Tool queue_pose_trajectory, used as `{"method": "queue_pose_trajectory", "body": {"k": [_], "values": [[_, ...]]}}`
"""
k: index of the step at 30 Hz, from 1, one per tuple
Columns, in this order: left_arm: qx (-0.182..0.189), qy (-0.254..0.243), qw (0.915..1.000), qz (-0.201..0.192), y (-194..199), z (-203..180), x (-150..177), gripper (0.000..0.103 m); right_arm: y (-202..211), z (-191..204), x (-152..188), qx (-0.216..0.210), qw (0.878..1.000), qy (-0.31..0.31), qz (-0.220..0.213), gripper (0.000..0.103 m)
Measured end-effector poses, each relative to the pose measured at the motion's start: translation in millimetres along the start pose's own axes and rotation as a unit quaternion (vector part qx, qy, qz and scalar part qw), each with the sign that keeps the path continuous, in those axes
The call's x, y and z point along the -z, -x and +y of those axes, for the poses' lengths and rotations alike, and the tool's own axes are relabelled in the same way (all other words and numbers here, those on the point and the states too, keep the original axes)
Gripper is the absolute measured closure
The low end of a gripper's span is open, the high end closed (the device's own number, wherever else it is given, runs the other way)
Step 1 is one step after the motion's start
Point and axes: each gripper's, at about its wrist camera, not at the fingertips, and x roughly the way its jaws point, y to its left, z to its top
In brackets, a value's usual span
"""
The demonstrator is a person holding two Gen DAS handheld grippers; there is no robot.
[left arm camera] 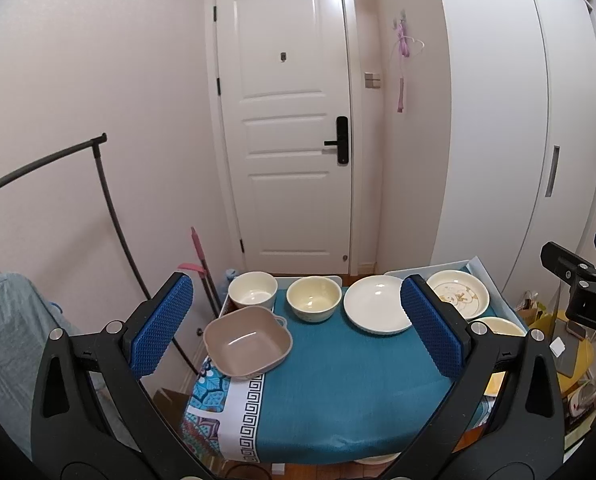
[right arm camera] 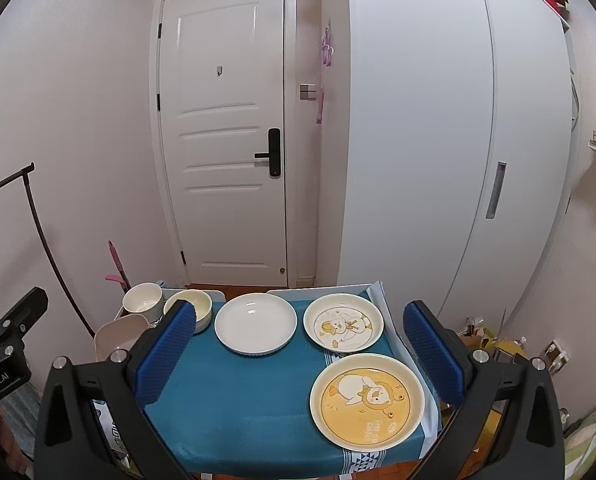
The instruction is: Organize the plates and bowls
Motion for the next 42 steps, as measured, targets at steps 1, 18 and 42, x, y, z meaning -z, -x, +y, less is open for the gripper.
{"method": "queue_pose_trajectory", "body": {"k": [1,18,42], "values": [[0.000,0.000,1.0000,0.000,0.0,0.2,-0.2,0.000,-0.6,-0.1,0.1,0.003,1.000,-0.001,0.001,0.000],[-0.004,-0.006,1.0000,-0.001,0.0,-0.8,-1.7,0.000,3.0,0.6,-0.3,0.004,1.000,-0.004,-0.003,0.000],[-0.009,-0.010,0.9999,-0.007,3.0,0.4,-6.9,0.000,5.8,4.4,-3.6,-0.006,1.000,0.005,-0.013,0.000]]}}
